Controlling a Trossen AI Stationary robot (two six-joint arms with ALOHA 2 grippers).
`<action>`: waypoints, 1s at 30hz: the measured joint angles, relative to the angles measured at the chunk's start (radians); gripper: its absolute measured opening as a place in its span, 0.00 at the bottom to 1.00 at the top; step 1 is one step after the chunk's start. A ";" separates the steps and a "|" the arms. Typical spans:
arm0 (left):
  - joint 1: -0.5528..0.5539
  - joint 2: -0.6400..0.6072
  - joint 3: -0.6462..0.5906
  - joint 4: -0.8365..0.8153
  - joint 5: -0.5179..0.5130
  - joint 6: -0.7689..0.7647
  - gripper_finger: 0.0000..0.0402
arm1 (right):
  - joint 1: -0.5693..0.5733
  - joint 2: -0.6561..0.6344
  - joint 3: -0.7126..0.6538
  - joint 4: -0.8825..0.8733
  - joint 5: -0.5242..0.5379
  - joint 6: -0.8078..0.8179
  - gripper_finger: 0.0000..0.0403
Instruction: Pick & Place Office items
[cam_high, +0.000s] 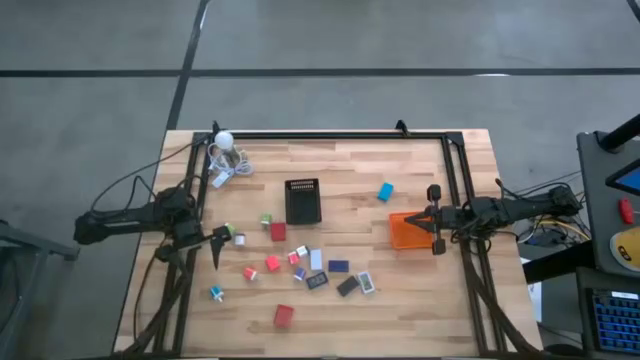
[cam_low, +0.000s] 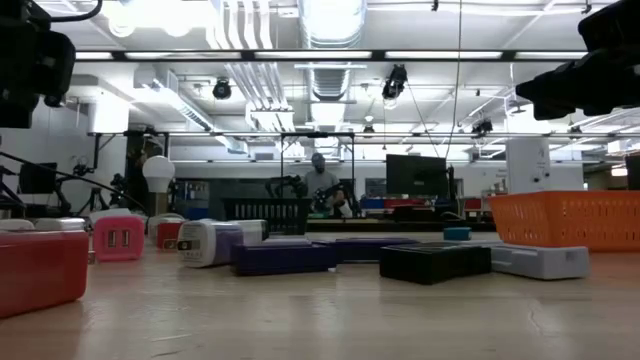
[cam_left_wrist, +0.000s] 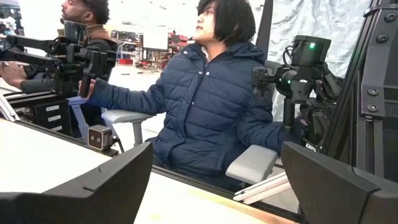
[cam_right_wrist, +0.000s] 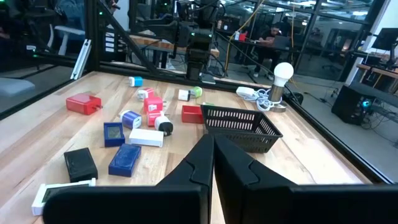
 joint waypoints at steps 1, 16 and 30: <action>0.000 0.000 0.000 0.000 0.000 0.000 0.89 | 0.000 0.000 0.000 0.000 0.000 0.000 0.02; 0.000 0.000 0.000 0.000 -0.127 -0.090 0.89 | 0.000 0.000 0.000 0.000 0.000 0.000 0.02; 0.000 0.000 0.000 0.007 -0.438 0.192 0.89 | 0.000 0.000 0.000 0.000 0.000 0.000 0.02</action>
